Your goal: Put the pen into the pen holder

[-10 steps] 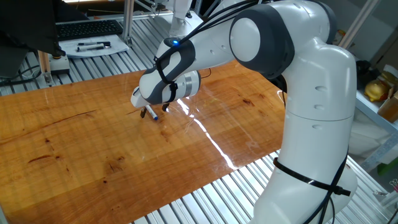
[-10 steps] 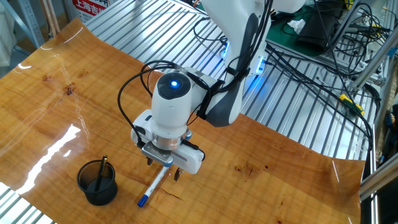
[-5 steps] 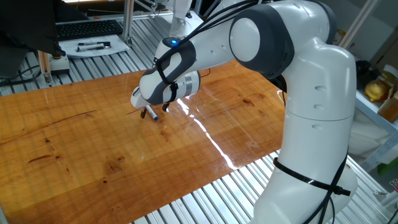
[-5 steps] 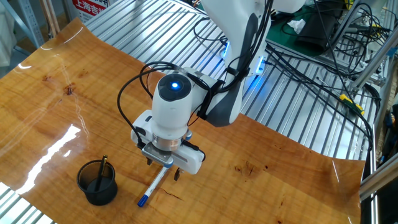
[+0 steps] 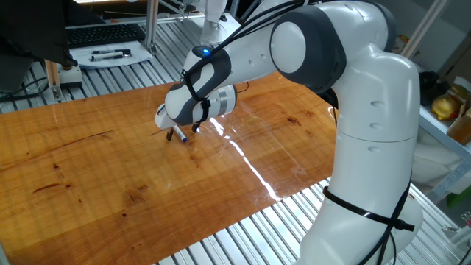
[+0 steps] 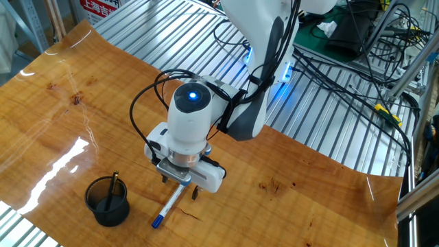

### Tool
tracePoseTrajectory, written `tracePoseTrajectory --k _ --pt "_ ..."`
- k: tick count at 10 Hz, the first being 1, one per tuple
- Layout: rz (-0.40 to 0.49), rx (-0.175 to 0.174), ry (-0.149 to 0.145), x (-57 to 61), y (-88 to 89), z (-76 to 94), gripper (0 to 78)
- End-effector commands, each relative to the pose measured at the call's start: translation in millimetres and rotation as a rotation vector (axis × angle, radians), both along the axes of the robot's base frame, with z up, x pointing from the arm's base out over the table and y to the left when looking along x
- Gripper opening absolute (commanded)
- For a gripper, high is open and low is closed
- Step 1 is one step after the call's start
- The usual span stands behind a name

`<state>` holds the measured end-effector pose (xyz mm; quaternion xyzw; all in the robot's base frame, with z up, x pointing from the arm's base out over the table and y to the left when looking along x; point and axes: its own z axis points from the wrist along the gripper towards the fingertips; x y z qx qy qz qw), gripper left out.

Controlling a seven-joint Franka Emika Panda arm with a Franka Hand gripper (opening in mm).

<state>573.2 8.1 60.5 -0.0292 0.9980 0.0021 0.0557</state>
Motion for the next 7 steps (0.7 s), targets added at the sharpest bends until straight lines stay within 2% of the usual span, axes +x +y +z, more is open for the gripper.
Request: tracePoseTrajectory --k 1,7 --pt "0.001 0.002 -0.003 1.0 -0.2 1.1 77.5" --pt "0.007 0.0 -0.004 1.0 -0.2 1.1 77.5"
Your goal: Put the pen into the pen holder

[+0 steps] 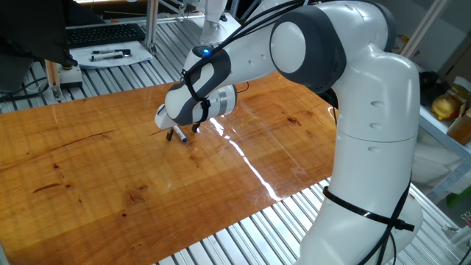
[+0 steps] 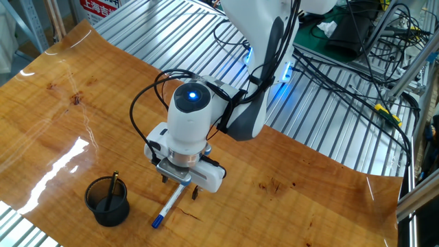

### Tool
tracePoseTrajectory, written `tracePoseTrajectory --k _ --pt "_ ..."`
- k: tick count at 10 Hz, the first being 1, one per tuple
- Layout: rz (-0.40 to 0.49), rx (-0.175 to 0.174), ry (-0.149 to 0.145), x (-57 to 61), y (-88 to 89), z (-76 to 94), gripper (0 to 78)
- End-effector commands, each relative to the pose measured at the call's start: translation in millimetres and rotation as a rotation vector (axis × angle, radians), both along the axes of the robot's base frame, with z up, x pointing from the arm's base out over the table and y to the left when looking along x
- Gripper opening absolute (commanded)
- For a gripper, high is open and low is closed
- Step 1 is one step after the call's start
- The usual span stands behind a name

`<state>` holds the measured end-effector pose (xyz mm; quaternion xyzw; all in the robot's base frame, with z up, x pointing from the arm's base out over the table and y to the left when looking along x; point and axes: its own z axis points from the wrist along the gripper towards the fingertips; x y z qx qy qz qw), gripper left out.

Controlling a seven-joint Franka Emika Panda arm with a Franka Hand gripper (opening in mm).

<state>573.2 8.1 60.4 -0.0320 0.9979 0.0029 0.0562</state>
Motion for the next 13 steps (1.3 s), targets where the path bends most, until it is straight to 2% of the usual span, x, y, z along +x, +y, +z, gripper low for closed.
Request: tracePoseTrajectory --k 1,2,3,13 --pt "0.001 -0.002 -0.003 1.1 -0.2 1.2 77.5" --pt "0.001 -0.002 -0.003 1.1 -0.2 1.2 77.5" --pt "0.001 -0.002 -0.003 1.1 -0.2 1.2 1.1" --pt "0.001 -0.002 -0.003 1.1 -0.2 1.2 1.1"
